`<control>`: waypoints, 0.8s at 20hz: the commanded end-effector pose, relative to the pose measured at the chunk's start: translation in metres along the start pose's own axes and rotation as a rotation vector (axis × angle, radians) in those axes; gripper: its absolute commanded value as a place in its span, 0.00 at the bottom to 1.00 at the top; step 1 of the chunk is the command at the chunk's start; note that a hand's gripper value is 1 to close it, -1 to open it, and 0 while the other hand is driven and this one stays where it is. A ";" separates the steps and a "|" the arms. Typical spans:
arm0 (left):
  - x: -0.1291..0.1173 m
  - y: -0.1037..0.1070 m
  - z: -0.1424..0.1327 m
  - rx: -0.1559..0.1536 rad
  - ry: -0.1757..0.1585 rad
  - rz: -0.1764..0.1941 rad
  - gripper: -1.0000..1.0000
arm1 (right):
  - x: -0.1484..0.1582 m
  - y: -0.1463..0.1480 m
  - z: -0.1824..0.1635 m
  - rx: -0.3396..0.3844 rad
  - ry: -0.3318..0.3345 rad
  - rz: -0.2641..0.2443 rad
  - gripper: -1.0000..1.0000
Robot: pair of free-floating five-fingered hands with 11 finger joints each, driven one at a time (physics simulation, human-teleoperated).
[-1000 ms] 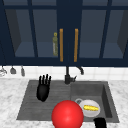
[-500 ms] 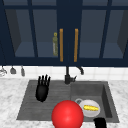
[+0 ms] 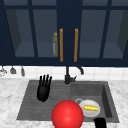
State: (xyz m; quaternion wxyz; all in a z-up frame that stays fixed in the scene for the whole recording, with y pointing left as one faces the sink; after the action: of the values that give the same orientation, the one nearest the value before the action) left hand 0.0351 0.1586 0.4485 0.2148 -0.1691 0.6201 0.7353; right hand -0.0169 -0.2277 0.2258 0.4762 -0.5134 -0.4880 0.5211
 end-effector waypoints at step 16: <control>0.006 -0.004 -0.020 -0.128 -0.086 -0.055 0.00 | 0.000 0.000 0.000 0.000 0.000 0.000 0.50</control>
State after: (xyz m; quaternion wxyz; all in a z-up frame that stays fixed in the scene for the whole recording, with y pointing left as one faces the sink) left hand 0.0330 0.1431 0.4408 0.2236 -0.1683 0.6082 0.7428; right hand -0.0169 -0.2277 0.2258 0.4762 -0.5134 -0.4880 0.5211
